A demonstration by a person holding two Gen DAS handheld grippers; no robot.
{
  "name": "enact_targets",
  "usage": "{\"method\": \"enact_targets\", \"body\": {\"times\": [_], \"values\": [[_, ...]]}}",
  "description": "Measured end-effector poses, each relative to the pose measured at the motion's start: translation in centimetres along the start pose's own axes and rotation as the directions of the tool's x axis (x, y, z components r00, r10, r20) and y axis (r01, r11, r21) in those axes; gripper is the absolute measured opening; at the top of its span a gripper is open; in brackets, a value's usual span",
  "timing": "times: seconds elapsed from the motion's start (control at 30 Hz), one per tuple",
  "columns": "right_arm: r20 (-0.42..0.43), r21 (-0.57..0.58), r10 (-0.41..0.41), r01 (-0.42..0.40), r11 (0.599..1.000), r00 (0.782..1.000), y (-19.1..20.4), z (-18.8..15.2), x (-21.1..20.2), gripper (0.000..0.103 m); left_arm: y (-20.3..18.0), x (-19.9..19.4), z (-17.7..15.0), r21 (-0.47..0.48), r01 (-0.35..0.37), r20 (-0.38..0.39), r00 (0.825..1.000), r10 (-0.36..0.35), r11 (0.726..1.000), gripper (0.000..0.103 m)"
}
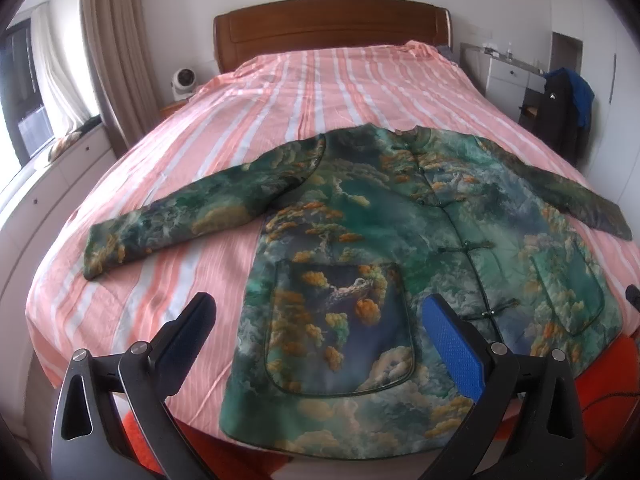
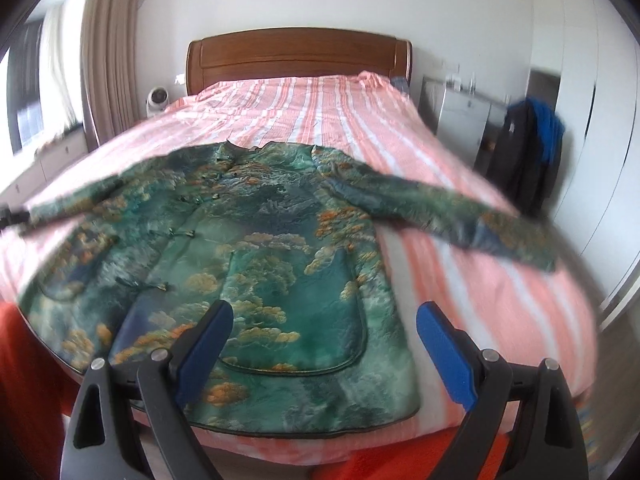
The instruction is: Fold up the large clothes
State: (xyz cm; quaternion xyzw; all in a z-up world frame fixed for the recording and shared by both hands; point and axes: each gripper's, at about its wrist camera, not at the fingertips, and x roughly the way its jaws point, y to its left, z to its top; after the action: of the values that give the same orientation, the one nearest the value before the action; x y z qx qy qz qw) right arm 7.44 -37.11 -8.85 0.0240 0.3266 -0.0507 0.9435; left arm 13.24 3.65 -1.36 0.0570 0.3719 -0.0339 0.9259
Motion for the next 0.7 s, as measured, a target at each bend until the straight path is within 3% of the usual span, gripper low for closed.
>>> {"method": "enact_targets", "body": {"times": [0.13, 0.17, 0.27, 0.3, 0.33, 0.43, 0.5, 0.57, 0.7], "values": [[0.001, 0.108, 0.092, -0.092, 0.99, 0.996, -4.8, 1.1, 1.0, 0.092, 0.1, -0.2, 0.3, 0.012, -0.017, 0.009, 1.0, 0.017, 1.0, 0.103], [0.025, 0.153, 0.093, -0.096, 0.984, 0.995, -8.0, 1.9, 1.5, 0.092, 0.2, -0.4, 0.4, 0.011, -0.023, 0.017, 1.0, 0.023, 1.0, 0.103], [0.051, 0.274, 0.021, -0.034, 0.961, 0.998, -16.2, 3.5, 3.2, 0.092, 0.9, -0.5, 0.3, -0.016, -0.025, 0.029, 0.999, 0.026, 1.0, 0.103], [0.014, 0.361, -0.014, 0.008, 0.932, 1.0, -20.8, 3.8, 5.0, 0.092, 1.1, -0.4, 0.2, -0.028, -0.024, 0.025, 0.999, 0.024, 0.999, 0.103], [-0.016, 0.409, -0.025, 0.029, 0.912, 1.0, -23.1, 3.7, 6.0, 0.092, 1.4, -0.2, 0.0, -0.039, -0.022, 0.018, 1.0, 0.022, 0.999, 0.103], [-0.078, 0.641, 0.041, 0.019, 0.767, 0.996, -31.8, 2.2, 10.5, 0.086, 1.8, 0.7, -0.4, -0.062, -0.018, -0.018, 1.0, 0.017, 0.998, 0.103], [-0.031, 0.788, 0.12, -0.05, 0.614, 0.992, -35.9, 0.7, 13.2, 0.081, 1.8, 1.0, -0.4, -0.064, -0.02, -0.031, 0.999, 0.018, 0.998, 0.103], [0.012, 0.85, 0.147, -0.087, 0.519, 0.989, -37.6, -0.1, 15.0, 0.076, 1.6, 1.1, -0.3, -0.051, -0.028, -0.029, 0.999, 0.027, 0.998, 0.103], [0.062, 0.923, 0.087, -0.09, 0.375, 0.994, -39.0, -1.4, 17.7, 0.061, 1.4, 1.1, 0.2, -0.024, -0.04, -0.016, 0.999, 0.04, 0.999, 0.103]]}}
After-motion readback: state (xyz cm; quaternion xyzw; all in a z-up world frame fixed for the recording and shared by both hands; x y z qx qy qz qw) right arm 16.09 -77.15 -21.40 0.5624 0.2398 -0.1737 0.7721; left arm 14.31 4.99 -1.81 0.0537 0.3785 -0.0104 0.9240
